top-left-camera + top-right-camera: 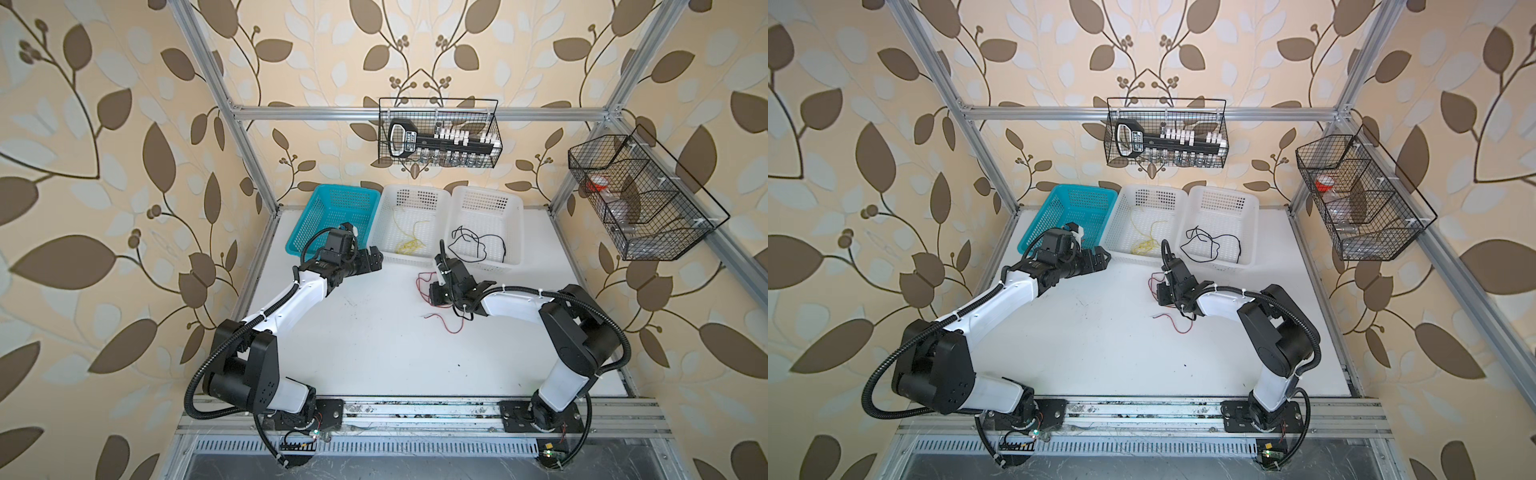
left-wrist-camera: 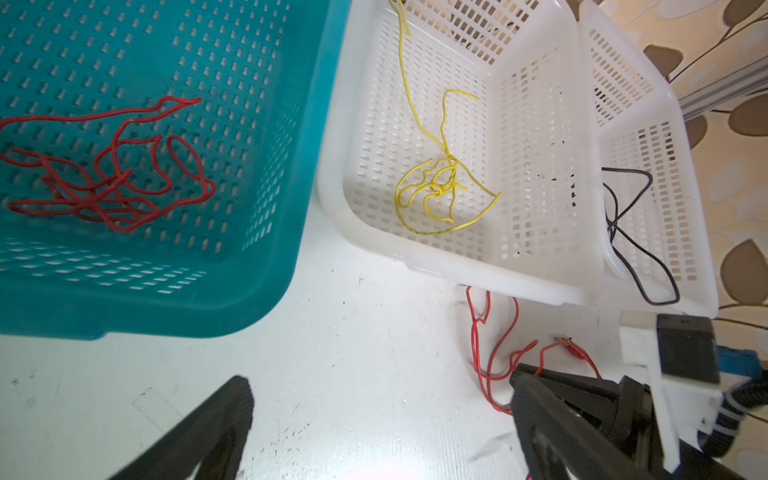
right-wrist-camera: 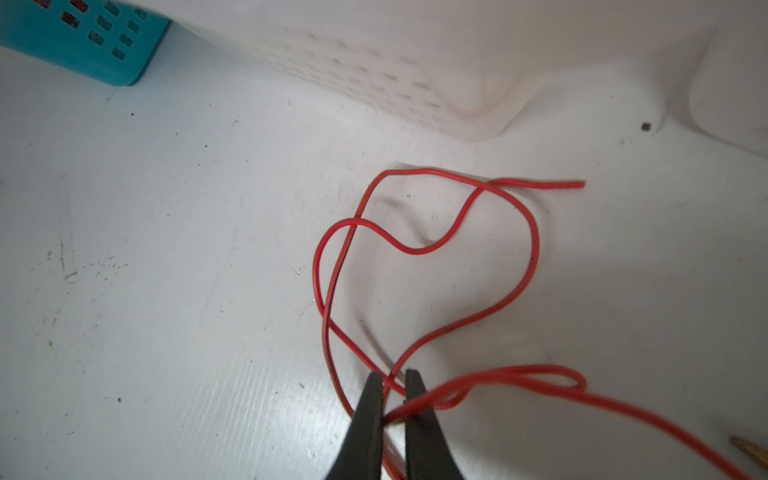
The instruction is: Untangle the cables
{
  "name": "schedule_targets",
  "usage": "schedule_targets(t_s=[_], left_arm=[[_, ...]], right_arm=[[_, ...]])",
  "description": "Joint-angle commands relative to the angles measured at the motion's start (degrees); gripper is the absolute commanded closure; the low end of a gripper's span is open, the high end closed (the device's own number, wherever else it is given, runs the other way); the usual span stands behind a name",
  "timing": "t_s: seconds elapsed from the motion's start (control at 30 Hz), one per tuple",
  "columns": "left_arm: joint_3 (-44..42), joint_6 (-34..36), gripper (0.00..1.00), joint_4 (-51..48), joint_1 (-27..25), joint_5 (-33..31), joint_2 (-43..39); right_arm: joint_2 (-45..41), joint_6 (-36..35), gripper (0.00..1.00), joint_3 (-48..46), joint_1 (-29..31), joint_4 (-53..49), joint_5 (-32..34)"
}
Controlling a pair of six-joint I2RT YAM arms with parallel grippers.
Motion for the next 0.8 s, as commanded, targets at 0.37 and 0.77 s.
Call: schedule_targets(t_s=[0.37,0.77], left_arm=[[0.65,0.76,0.01,1.93,-0.83,3.08,1.83],[-0.97,1.1,0.01,5.25,-0.91,5.76,-1.61]], right_arm=[[-11.82,-6.89,1.0,1.22,1.63,-6.12,-4.3],[-29.43,-11.33,1.0,5.28,1.19,-9.84,-10.86]])
